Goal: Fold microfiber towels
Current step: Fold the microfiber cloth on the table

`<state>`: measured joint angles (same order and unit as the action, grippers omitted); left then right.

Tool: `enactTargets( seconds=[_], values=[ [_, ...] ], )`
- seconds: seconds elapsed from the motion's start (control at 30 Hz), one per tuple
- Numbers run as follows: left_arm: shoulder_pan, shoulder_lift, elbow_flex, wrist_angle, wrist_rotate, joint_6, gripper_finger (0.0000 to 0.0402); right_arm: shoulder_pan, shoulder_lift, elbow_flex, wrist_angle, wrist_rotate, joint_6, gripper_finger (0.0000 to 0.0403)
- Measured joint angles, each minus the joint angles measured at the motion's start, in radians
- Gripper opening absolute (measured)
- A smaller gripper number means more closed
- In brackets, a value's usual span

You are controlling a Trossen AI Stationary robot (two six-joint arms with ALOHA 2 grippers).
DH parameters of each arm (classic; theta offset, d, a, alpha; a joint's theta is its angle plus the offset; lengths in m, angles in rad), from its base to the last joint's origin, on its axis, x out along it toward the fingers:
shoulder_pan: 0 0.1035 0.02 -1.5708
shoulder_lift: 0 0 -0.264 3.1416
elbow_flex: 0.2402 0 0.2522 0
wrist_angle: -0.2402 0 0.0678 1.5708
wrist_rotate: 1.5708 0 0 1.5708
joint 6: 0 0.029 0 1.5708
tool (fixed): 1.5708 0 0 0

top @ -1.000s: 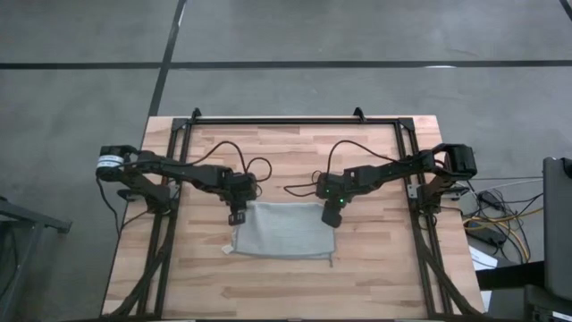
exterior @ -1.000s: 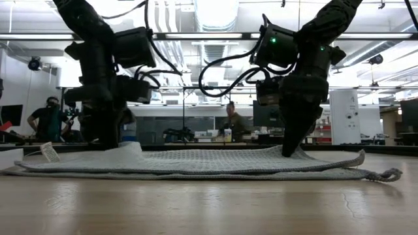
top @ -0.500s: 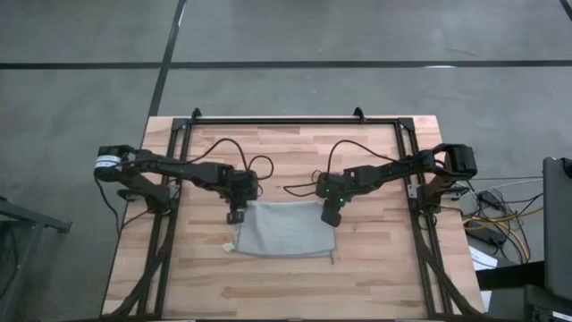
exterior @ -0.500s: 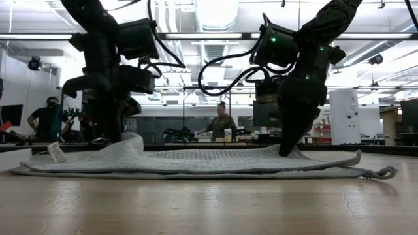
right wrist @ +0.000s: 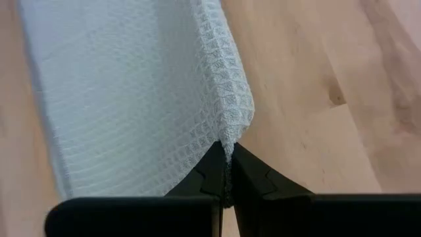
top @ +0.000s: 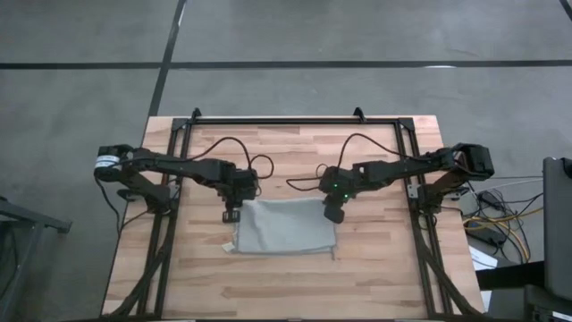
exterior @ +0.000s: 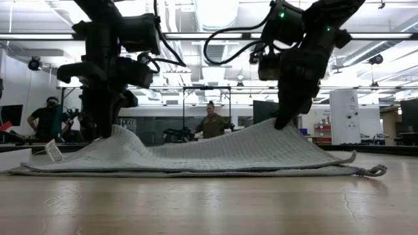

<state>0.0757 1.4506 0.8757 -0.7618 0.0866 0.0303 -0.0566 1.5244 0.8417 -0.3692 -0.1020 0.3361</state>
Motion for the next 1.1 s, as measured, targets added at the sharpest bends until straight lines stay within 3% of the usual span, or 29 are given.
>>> enactTargets(
  seconds=[0.3, 1.1],
  values=[
    [-0.006, -0.002, 0.097, -0.164, 0.053, 0.02, 0.0014, 0.01, -0.069, 0.0, -0.05, -0.001, -0.004, 0.0008],
    [-0.143, -0.002, 0.121, -0.165, 0.174, -0.015, 0.0014, 0.161, -0.084, 0.0, -0.069, -0.001, 0.057, 0.0008]
  ],
)
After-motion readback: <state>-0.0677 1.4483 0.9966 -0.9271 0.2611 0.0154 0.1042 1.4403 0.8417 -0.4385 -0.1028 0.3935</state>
